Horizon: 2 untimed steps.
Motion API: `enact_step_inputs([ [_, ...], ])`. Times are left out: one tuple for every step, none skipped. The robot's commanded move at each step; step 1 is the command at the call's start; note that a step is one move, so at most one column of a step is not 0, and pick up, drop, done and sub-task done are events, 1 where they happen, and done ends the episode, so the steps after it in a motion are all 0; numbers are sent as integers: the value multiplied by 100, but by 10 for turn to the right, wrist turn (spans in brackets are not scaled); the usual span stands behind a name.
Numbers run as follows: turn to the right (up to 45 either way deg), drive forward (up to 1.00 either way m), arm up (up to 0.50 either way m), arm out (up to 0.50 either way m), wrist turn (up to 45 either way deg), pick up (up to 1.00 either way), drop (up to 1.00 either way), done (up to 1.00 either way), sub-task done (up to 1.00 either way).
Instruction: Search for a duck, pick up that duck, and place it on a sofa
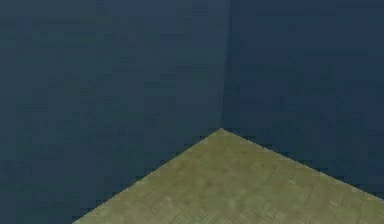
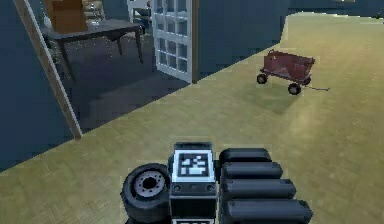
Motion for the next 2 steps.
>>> enact_step_inputs([
  [450, 0, 0, 0, 0, 0, 0, 0, 0],
  [30, 0, 0, 0, 0, 0, 0, 0, 0],
])
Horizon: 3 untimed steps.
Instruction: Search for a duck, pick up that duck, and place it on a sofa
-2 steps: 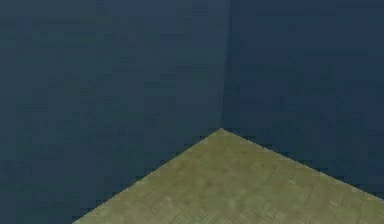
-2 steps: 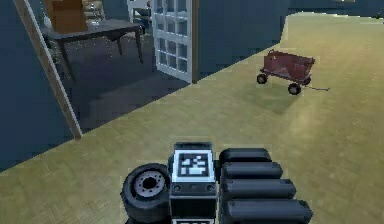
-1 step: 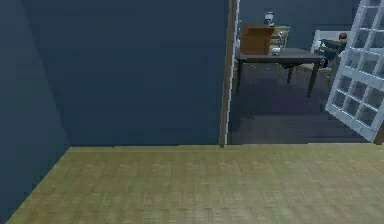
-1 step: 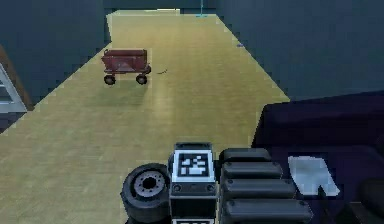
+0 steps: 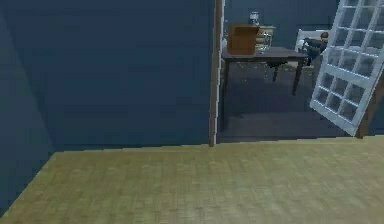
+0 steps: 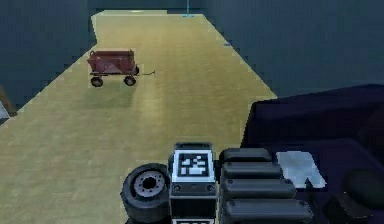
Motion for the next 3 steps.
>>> enact_step_inputs([
  [-450, 0, 0, 0, 0, 0, 0, 0, 0],
  [-450, 0, 0, 0, 0, 0, 0, 0, 0],
  [-180, 0, 0, 0, 0, 0, 0, 0, 0],
])
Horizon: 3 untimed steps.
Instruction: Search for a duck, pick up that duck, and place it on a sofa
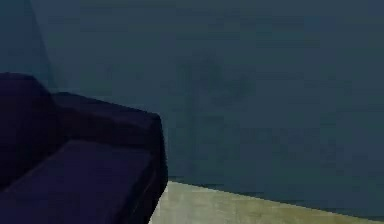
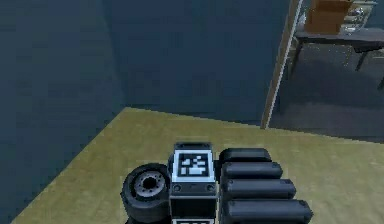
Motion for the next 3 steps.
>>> enact_step_inputs([
  [450, 0, 0, 0, 0, 0, 0, 0, 0],
  [450, 0, 0, 0, 0, 0, 0, 0, 0],
  [360, 0, 0, 0, 0, 0, 0, 0, 0],
])
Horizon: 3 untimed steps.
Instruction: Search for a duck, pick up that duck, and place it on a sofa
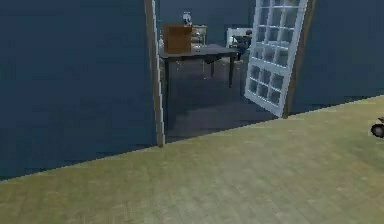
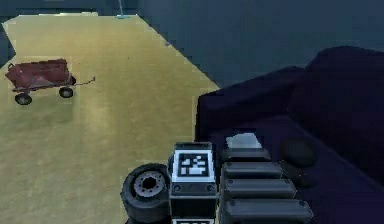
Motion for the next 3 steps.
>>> enact_step_inputs([
  [-450, 0, 0, 0, 0, 0, 0, 0, 0],
  [-450, 0, 0, 0, 0, 0, 0, 0, 0],
  [-450, 0, 0, 0, 0, 0, 0, 0, 0],
])
